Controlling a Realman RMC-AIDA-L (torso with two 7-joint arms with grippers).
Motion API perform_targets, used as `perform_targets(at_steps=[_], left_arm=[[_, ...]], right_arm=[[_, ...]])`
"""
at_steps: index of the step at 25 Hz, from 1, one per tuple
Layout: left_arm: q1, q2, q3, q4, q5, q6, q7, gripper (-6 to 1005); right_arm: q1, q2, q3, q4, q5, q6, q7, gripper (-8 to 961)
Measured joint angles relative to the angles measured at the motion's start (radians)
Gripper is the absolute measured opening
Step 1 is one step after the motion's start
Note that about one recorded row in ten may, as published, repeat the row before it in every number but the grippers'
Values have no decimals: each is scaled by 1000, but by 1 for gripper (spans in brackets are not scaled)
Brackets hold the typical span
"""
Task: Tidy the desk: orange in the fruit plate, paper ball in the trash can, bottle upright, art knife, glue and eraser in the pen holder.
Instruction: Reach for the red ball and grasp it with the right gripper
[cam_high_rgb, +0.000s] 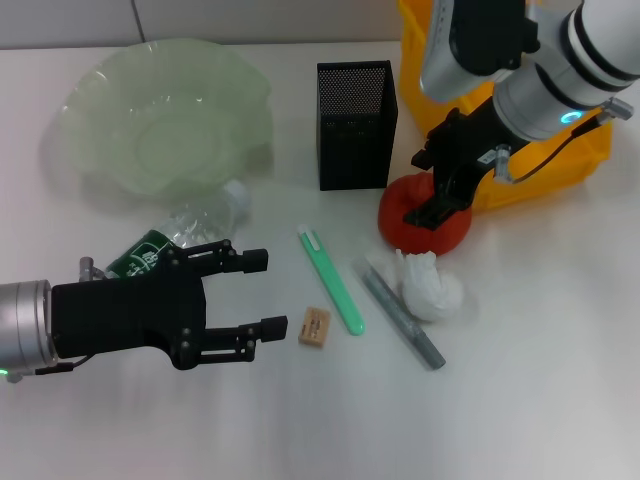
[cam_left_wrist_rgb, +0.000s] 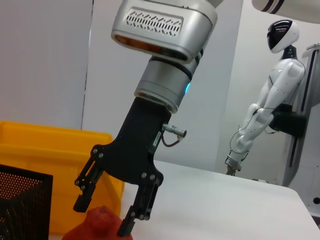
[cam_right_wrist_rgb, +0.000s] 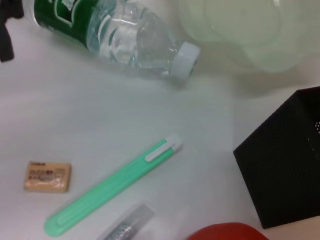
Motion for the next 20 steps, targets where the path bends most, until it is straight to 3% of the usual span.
perform_targets(at_steps=[15, 20], left_arm=[[-5, 2, -1, 8, 0, 0, -13, 780], [-7, 4, -1, 8, 1, 0, -13, 780]], right_arm=[[-4, 7, -39, 34, -16, 64, -2, 713], [-4, 8, -38, 27, 0, 64, -5, 491]])
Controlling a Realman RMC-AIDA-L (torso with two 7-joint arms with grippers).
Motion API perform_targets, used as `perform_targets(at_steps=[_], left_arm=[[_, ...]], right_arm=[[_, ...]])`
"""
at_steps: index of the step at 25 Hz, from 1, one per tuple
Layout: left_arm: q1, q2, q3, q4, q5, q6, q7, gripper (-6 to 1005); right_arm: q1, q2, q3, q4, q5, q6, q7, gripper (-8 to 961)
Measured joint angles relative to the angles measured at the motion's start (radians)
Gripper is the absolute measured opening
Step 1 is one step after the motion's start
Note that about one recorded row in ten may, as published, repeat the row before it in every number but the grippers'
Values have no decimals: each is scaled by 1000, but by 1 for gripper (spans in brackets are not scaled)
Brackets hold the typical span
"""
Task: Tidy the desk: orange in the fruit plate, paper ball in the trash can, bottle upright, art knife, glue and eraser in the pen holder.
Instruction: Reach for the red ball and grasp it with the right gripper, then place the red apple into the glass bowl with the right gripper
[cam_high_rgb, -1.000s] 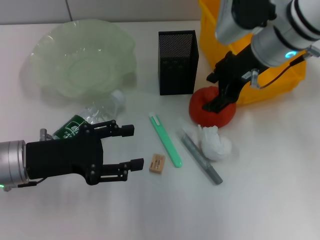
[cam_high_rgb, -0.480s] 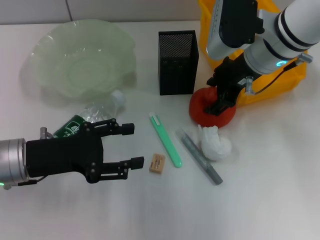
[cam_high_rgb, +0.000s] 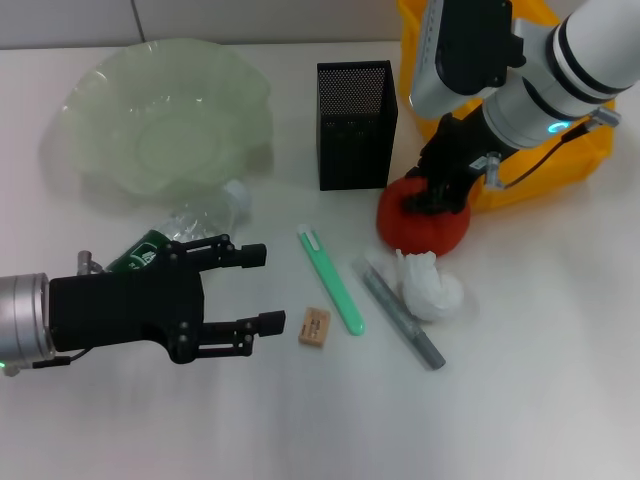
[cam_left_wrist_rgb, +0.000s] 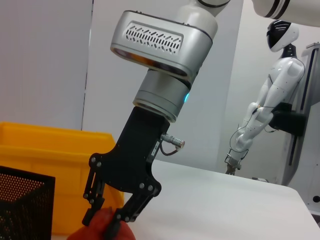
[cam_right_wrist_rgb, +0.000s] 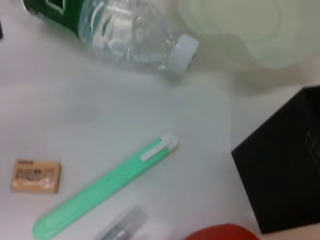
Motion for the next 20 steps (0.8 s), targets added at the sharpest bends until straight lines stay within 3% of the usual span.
perform_targets(at_steps=[5, 14, 20], left_arm=[[0, 4, 0, 0, 0, 0, 0, 781], [2, 5, 0, 0, 0, 0, 2, 780], [5, 3, 0, -2, 0, 0, 5, 781]], right_arm=[[-2, 0, 8, -20, 21, -11, 0, 241], [-75, 0, 15, -181, 90, -95, 4, 165], [-125, -2, 85, -250, 178, -153, -21, 149]])
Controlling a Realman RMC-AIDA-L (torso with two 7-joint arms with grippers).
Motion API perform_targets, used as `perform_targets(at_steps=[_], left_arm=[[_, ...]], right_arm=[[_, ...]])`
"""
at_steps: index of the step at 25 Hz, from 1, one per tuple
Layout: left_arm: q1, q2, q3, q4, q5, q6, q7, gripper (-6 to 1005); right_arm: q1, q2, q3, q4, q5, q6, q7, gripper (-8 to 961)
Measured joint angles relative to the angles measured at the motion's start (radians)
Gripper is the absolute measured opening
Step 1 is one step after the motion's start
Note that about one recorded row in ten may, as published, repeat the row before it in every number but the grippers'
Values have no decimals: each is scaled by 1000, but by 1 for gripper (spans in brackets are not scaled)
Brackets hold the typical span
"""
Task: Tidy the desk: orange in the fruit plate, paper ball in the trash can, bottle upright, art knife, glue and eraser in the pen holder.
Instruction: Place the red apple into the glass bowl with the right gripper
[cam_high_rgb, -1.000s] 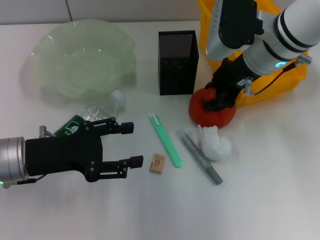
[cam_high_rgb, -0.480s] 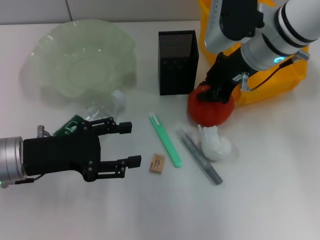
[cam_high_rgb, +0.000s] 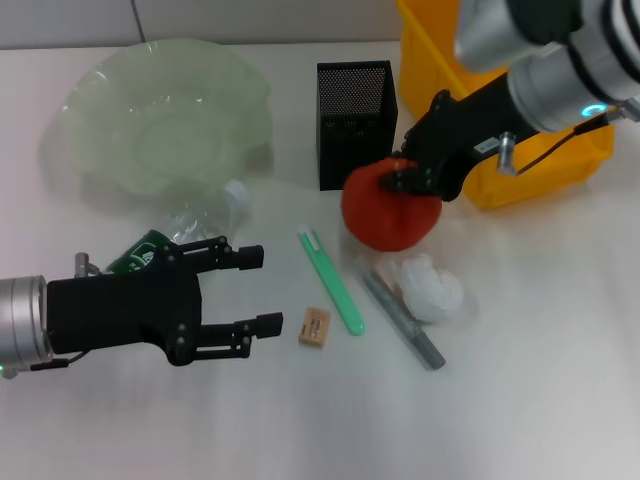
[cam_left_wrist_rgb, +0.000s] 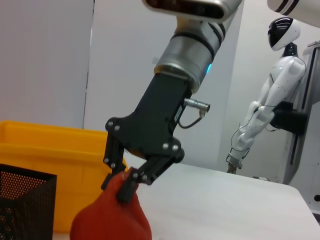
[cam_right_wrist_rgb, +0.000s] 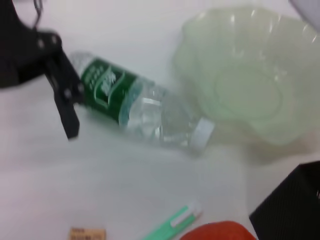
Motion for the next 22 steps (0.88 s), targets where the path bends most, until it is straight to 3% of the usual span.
perform_targets(at_steps=[8, 14, 22], left_arm=[[3, 0, 0, -2, 0, 1, -4, 780], [2, 0, 0, -4, 4, 1, -3, 781], [6, -1, -7, -6, 2, 2, 2, 780]], right_arm=[[-20, -5, 159, 49, 236, -10, -46, 148], [4, -4, 169, 152, 395, 64, -124, 148], [65, 2, 99, 380, 711, 295, -388, 148]])
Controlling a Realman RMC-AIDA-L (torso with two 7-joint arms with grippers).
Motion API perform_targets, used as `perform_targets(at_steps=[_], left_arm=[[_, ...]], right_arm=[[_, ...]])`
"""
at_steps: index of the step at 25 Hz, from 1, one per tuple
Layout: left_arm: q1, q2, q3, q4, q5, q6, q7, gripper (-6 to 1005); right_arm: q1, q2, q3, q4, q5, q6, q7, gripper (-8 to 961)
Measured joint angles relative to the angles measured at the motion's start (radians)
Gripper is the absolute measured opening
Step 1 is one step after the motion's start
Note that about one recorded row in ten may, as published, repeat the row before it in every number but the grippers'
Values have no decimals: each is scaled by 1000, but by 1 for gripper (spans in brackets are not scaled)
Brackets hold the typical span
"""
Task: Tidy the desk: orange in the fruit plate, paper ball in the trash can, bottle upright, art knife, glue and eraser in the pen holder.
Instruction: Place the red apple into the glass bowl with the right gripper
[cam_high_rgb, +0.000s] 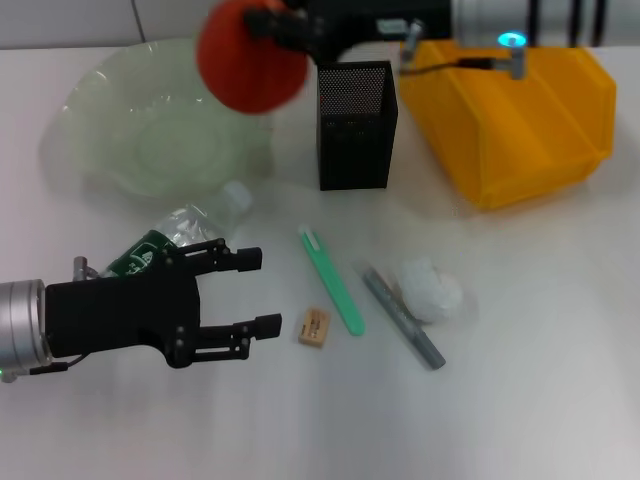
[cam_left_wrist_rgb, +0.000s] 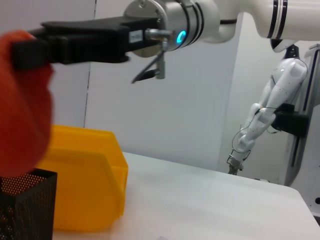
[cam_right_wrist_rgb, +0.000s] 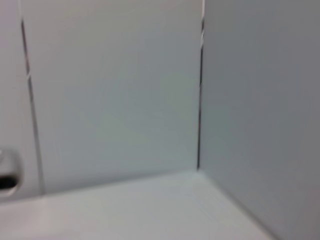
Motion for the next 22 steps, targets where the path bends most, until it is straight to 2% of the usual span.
perform_targets(at_steps=[1, 2, 4, 6, 7, 12, 14, 18, 22], left_arm=[[0, 0, 0, 0, 0, 0, 0, 780], [0, -2, -5, 0, 0, 0, 1, 780], [0, -2, -6, 0, 0, 1, 2, 780], [0, -3, -6, 0, 0, 1, 3, 780], [0, -3, -6, 0, 0, 1, 3, 780], [0, -5, -7, 0, -1, 3, 3, 781], [0, -5, -7, 0, -1, 3, 3, 781], [-2, -10, -13, 0, -2, 1, 4, 780], [-6, -16, -16, 3, -2, -2, 4, 780]], right_arm=[[26, 2, -25, 79, 103, 52, -95, 148], [26, 2, -25, 79, 103, 52, -95, 148], [55, 3, -61, 159, 222, 88, -200, 147], [111, 7, -147, 277, 422, 142, -357, 147], [111, 7, -147, 277, 422, 142, -357, 147], [214, 8, -300, 412, 746, 240, -547, 147], [246, 8, -341, 439, 829, 272, -578, 147], [285, 8, -380, 463, 884, 316, -592, 147], [295, 8, -389, 470, 887, 336, -591, 146]])
